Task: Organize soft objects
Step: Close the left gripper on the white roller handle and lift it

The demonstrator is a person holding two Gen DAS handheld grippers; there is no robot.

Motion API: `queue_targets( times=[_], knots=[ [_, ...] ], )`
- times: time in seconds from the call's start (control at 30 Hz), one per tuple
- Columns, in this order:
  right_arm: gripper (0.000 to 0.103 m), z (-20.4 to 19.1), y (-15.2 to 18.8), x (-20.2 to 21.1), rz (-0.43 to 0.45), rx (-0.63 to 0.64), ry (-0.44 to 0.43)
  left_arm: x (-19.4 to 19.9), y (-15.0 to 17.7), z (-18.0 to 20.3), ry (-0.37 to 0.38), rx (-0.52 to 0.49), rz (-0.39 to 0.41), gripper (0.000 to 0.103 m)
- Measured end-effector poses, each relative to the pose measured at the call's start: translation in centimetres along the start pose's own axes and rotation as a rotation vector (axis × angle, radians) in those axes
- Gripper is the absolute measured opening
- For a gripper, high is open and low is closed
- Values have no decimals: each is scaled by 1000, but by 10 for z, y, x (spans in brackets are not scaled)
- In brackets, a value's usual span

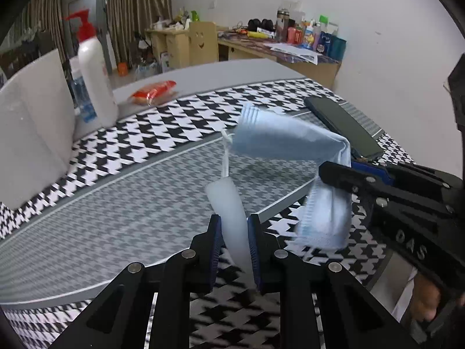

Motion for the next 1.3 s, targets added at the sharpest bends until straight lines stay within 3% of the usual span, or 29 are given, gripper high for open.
queue_targets(
  times=[0.2,0.47,0.8,1.17,1.3],
  knots=[
    [18,0,-1,2,0,2,4,5,3,-9,-7,-43,-14,22],
    [18,-1,2,2,-7,7,12,-10,9,-8,-36,-21,-48,49],
    [18,-2,4,-2,-12,11,2,-12,17,-4,-60,62,-84,49],
    [18,-4,3,5,7,15,-3,-11,11,-2,-11,86,-57,12],
    [18,-5,-3,10,29,13,-7,0,5,-10,-8,80,-19,11]
  ],
)
Point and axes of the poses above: each gripper's, at about its wrist camera, not at the fingertips, and x roughly against the way its jaws point, z to its right, y to its underside, the point moved 4 cm from there along -x, roughly the way its jaws point, and after that the axes turned 13 degrees about z, right-handed, at the moved point
